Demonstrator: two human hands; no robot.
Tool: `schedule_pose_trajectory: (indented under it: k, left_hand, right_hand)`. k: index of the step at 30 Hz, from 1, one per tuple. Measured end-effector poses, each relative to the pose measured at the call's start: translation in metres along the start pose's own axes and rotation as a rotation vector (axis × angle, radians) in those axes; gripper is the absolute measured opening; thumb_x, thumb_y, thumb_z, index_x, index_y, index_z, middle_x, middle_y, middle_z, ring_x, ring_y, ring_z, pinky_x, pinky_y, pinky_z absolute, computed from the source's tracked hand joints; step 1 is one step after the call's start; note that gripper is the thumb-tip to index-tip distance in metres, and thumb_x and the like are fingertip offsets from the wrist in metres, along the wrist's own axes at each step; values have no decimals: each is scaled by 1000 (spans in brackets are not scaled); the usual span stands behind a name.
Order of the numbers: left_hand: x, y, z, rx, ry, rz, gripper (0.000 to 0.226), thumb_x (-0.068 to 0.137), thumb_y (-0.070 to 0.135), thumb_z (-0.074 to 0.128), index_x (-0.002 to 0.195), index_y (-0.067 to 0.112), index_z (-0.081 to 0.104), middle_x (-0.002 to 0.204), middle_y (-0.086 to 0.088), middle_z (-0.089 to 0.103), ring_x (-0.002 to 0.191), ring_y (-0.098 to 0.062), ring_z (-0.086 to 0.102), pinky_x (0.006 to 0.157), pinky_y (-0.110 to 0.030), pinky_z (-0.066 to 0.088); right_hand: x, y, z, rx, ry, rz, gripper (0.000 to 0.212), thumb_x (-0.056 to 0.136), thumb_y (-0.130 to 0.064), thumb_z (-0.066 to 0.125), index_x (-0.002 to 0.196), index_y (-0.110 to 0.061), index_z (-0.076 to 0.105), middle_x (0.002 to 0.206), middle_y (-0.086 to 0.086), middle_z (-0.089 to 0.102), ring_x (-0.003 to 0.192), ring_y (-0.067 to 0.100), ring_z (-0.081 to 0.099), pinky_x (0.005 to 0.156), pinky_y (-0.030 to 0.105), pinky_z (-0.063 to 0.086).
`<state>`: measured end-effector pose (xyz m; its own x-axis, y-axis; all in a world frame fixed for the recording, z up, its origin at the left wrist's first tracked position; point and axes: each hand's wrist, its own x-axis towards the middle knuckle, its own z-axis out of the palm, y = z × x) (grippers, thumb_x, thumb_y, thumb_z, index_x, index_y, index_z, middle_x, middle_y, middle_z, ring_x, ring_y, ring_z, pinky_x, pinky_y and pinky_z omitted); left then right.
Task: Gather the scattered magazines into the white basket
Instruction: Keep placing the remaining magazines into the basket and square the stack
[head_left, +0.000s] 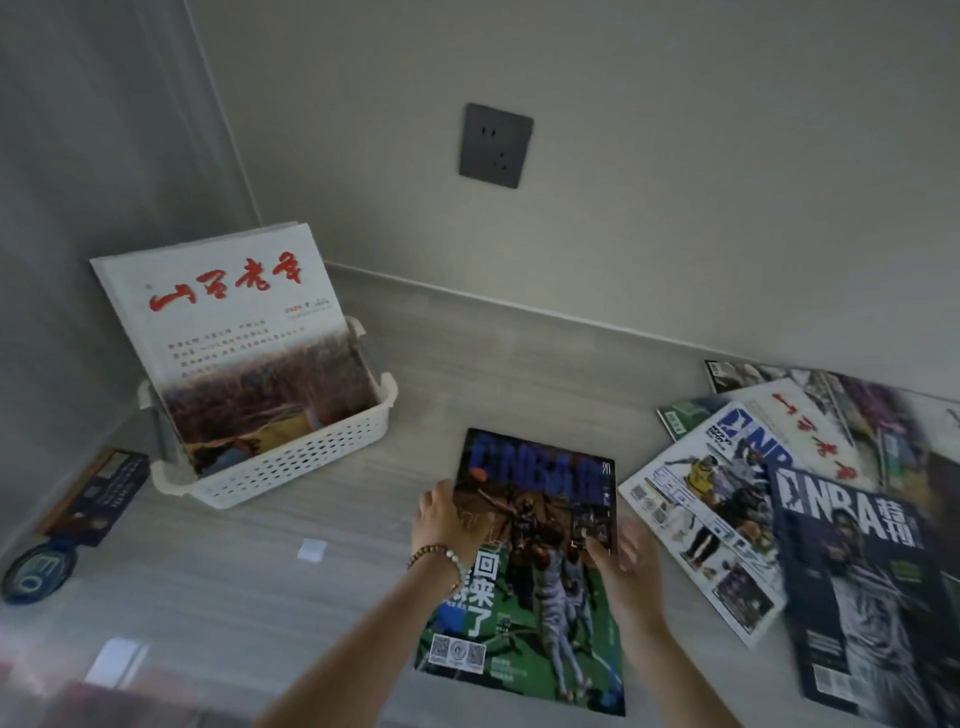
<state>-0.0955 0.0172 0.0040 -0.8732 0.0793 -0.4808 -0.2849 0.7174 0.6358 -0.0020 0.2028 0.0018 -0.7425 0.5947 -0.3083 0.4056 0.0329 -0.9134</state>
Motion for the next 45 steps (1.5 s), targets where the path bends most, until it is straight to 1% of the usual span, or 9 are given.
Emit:
schedule_pose_trajectory:
  k: [5,8,13,19,26,33,39,42,45]
  left_hand:
    - [-4,2,-8,-358,-233,70,49,86,4,55,131,10,38,84,-5,57,70,-16,53,59,-16,50]
    - [-13,-1,-7,-349,-250,221,45,90,5,49,132,20,39,91,-19,61,74,-20,50,70,-41,51]
    - [-24,13,-38,-429,-185,389,27,90,11,52,113,26,55,45,15,51,37,1,36,39,-9,31]
    - [-27,34,-124,-566,10,502,23,88,8,54,110,17,58,58,18,60,45,7,47,45,-6,36]
    - [-13,17,-234,-769,444,480,33,86,-5,51,119,3,52,100,-21,63,53,12,55,54,-5,46]
    - [15,-25,-311,-777,610,379,28,90,0,47,112,18,51,50,23,62,36,8,49,35,-6,39]
    - [53,-78,-317,-673,659,209,31,81,-6,59,112,-4,57,65,10,62,53,7,56,56,-6,47]
    - [59,-105,-304,-556,669,139,32,78,-1,65,109,5,60,75,-5,60,65,-7,58,69,-24,55]
    - [61,-125,-293,-626,681,107,34,76,-4,66,109,3,60,72,5,61,55,9,59,52,-5,47]
  right_hand:
    - [-3,10,-2,131,31,97,44,82,-6,65,124,-6,51,125,4,57,114,18,53,91,26,40]
    - [-4,9,-4,206,50,96,39,82,-1,64,120,-2,53,121,12,60,114,25,56,86,28,46]
    - [-3,-7,-3,128,-130,85,30,87,-22,61,114,-8,59,115,13,67,109,30,61,101,51,42]
    - [14,-83,39,173,-227,32,28,86,-23,62,108,-6,57,107,20,68,100,38,64,93,53,48]
    - [32,-211,161,191,-352,-291,17,86,-8,62,102,-3,62,105,16,69,94,29,66,83,37,52]
    - [36,-254,275,201,-525,-412,14,85,-8,64,84,-22,61,105,15,68,101,33,64,92,42,50]
    - [55,-229,322,76,-575,-475,11,84,-4,64,86,-14,61,90,7,68,77,8,64,74,20,49]
    - [64,-208,325,-48,-549,-528,16,83,-2,65,98,-4,60,95,5,67,77,3,62,65,5,45]
    - [70,-195,326,-127,-505,-554,19,82,3,64,99,-3,59,96,5,65,82,12,60,64,4,41]
